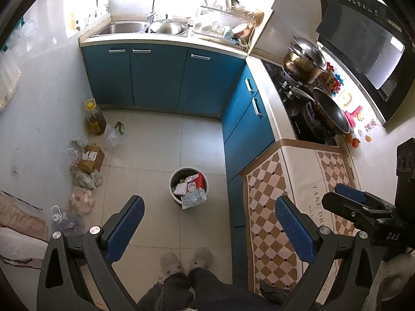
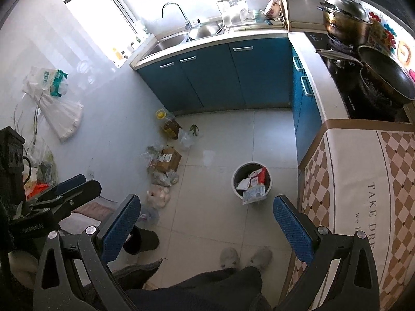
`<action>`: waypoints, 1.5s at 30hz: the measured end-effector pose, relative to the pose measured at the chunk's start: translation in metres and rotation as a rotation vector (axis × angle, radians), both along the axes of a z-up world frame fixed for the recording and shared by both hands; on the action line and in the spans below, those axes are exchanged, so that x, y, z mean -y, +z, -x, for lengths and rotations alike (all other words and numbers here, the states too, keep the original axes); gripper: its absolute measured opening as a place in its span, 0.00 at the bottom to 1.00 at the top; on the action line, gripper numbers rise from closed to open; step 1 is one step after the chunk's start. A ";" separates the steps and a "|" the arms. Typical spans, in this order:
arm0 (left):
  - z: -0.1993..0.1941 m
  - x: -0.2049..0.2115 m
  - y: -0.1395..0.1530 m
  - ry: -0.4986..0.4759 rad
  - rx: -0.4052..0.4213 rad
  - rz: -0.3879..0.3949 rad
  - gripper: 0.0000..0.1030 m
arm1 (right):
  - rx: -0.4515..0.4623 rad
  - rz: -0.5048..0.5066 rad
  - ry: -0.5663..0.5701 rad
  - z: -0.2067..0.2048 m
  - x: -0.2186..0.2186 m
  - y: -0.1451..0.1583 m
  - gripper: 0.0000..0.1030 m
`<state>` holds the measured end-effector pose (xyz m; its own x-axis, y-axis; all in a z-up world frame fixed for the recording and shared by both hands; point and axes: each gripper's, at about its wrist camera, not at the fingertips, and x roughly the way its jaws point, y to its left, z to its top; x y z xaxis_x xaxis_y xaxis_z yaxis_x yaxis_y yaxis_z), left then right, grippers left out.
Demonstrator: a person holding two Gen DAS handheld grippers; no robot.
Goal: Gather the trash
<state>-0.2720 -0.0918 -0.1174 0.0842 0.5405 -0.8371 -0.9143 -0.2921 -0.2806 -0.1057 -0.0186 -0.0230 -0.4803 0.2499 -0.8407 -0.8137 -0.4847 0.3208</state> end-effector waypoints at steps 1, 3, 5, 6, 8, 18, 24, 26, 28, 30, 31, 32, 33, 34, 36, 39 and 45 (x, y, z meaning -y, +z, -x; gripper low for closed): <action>0.000 0.000 0.000 -0.001 0.000 0.000 1.00 | -0.001 0.007 0.000 0.000 -0.001 -0.001 1.00; 0.000 -0.001 0.001 -0.004 0.002 -0.001 1.00 | 0.000 0.012 0.000 0.000 -0.003 -0.002 1.00; 0.000 -0.002 0.001 -0.008 0.007 -0.002 1.00 | 0.000 0.017 0.002 0.002 -0.004 -0.001 1.00; -0.001 -0.002 0.001 -0.011 0.009 -0.004 1.00 | 0.000 0.018 0.003 0.001 -0.004 -0.002 1.00; -0.002 -0.003 0.002 -0.016 0.013 -0.006 1.00 | 0.000 0.019 0.004 0.001 -0.005 -0.002 1.00; -0.010 -0.005 0.003 -0.038 0.028 -0.015 1.00 | -0.012 0.025 -0.002 -0.008 -0.004 -0.002 1.00; -0.012 -0.007 0.004 -0.049 0.040 -0.018 1.00 | -0.019 0.027 -0.005 -0.015 -0.005 -0.003 1.00; -0.012 -0.007 0.004 -0.047 0.041 -0.019 1.00 | -0.019 0.028 -0.005 -0.016 -0.005 -0.003 1.00; -0.013 -0.008 0.004 -0.048 0.042 -0.020 1.00 | -0.025 0.036 -0.003 -0.017 -0.006 -0.003 1.00; -0.013 -0.008 0.004 -0.046 0.044 -0.021 1.00 | -0.025 0.040 -0.004 -0.019 -0.005 -0.004 1.00; -0.013 -0.008 0.004 -0.049 0.042 -0.019 1.00 | -0.026 0.042 -0.003 -0.020 -0.005 -0.004 1.00; -0.013 -0.008 0.004 -0.049 0.041 -0.020 1.00 | -0.026 0.043 -0.003 -0.020 -0.006 -0.004 1.00; -0.012 -0.008 0.005 -0.049 0.040 -0.022 1.00 | -0.026 0.043 -0.002 -0.020 -0.005 -0.003 1.00; -0.014 -0.008 0.005 -0.047 0.040 -0.023 1.00 | -0.026 0.042 -0.002 -0.020 -0.005 -0.003 1.00; -0.013 -0.008 0.005 -0.047 0.041 -0.022 1.00 | -0.027 0.041 -0.004 -0.019 -0.005 -0.003 1.00; -0.014 -0.008 0.005 -0.047 0.041 -0.023 1.00 | -0.028 0.040 0.000 -0.019 -0.005 -0.003 1.00; -0.013 -0.007 0.005 -0.049 0.041 -0.023 1.00 | -0.027 0.041 0.002 -0.016 -0.004 -0.002 1.00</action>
